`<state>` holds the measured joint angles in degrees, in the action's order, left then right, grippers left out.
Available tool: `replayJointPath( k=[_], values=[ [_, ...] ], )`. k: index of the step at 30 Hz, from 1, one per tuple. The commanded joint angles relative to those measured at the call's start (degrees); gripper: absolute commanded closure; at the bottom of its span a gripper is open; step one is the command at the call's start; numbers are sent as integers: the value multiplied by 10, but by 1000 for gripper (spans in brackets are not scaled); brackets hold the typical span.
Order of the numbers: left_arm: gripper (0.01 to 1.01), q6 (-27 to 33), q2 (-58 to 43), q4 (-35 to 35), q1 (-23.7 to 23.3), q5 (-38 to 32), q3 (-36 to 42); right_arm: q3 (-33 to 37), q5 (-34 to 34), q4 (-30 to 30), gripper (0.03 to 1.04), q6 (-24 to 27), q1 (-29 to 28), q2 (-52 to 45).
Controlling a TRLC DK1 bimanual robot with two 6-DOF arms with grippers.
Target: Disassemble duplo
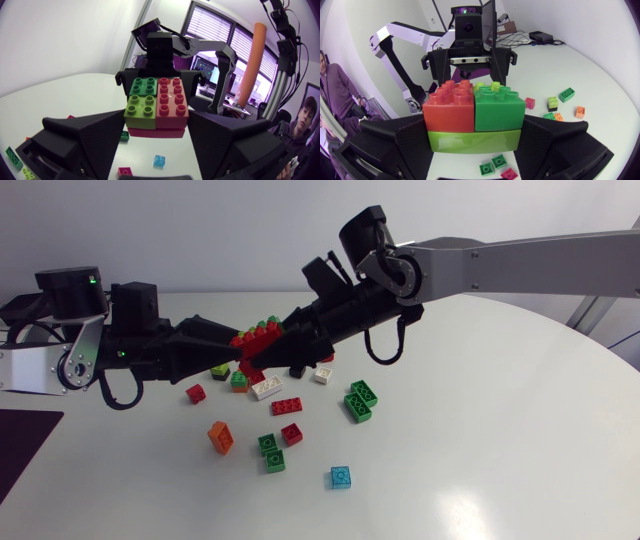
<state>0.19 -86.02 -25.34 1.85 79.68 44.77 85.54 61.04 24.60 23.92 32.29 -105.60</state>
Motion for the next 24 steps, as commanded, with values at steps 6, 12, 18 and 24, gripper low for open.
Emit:
replayJointPath(
  k=[6,12,18,24],
  values=[
    [748,-12,15,-23,-4,-32,18,-12,-17,62,525,46,49,-33],
    [748,-14,15,-23,-5,-32,18,-7,-27,78,525,61,51,-36],
    [748,-14,15,-23,-7,-32,19,14,-48,91,525,54,42,-54],
    [748,-14,16,-25,-9,-32,19,54,-59,84,525,-3,-2,-88]
  ],
)
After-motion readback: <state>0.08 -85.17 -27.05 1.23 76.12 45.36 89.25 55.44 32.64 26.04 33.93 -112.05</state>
